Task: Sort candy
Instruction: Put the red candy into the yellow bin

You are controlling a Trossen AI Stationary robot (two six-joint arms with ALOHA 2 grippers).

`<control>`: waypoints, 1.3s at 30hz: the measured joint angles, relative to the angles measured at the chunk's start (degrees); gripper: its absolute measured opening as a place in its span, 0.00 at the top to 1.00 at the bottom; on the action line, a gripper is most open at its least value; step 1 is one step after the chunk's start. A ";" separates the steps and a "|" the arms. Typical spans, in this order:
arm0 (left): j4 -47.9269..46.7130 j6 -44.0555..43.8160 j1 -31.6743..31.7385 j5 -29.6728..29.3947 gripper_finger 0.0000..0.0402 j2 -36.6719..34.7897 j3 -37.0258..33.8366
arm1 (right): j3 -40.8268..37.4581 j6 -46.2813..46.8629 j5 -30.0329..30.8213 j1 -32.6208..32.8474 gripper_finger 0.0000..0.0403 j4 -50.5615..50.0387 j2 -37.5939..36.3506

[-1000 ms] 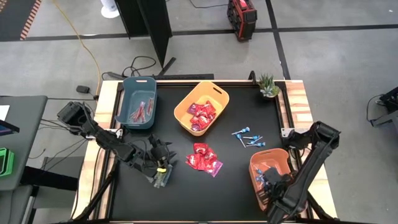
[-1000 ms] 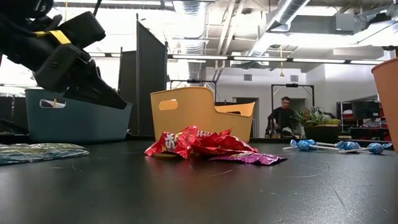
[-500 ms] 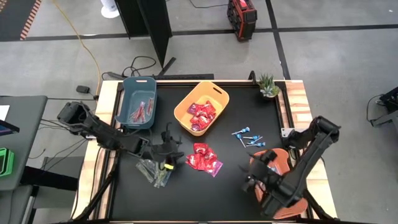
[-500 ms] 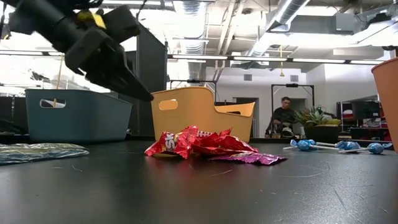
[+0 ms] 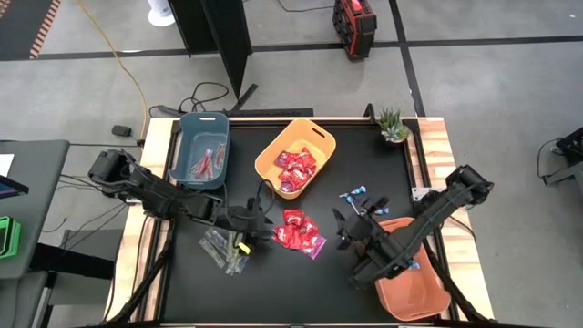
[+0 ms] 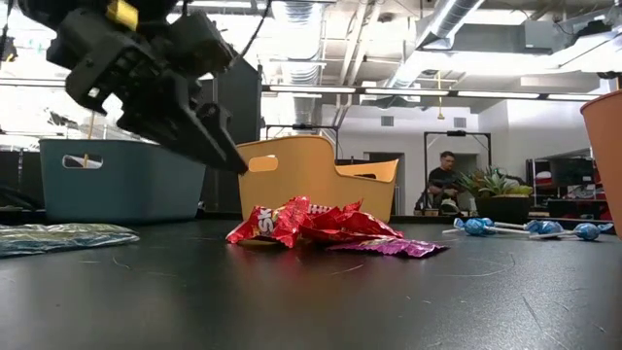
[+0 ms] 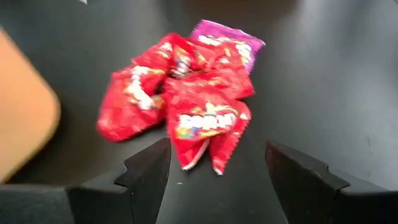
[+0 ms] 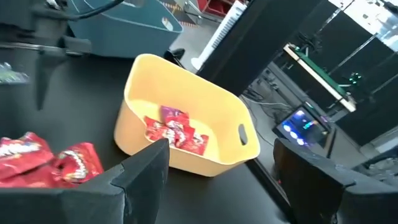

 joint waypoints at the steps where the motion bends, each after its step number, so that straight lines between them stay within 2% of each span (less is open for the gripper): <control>1: 1.95 0.00 -0.08 0.84 0.37 1.54 -0.03 | 0.00 -0.37 -0.10 -0.45 0.25 -0.09 0.00; 5: 9.88 0.02 -0.75 -0.08 0.37 7.79 -0.01 | 0.00 -2.23 -0.07 -1.76 0.25 -0.43 0.00; 9: 17.51 0.04 -0.88 -1.00 0.37 10.50 0.28 | 0.00 -2.94 -0.14 -2.49 0.25 -0.39 0.00; 16: 16.88 -2.12 -0.60 -1.28 0.37 16.08 1.65 | 0.00 -3.52 -0.26 -2.47 0.25 -1.16 0.00; 21: 16.97 -6.05 -0.29 -4.64 0.39 19.26 2.88 | -0.02 -3.50 -0.19 -2.47 0.25 -2.26 0.00; 25: 16.70 -5.82 -0.40 -4.89 0.53 19.42 4.06 | -0.02 -3.50 -0.11 -2.47 0.25 -2.72 0.00; 32: 12.71 -4.43 -0.43 -3.52 0.92 19.39 7.30 | -0.02 -3.50 -0.08 -2.47 0.25 -3.14 0.00; 34: 8.94 -4.52 -0.81 -3.43 0.96 18.59 8.78 | -0.02 -3.50 -0.05 -2.47 0.25 -3.24 0.00; 36: 4.46 -3.56 -1.73 -4.09 0.96 16.85 10.50 | -0.02 -3.50 -0.05 -2.25 0.25 -3.29 0.00; 39: -2.44 -0.06 -3.56 -8.39 0.95 12.22 12.94 | -0.02 -3.50 -0.05 -1.83 0.25 -3.40 0.00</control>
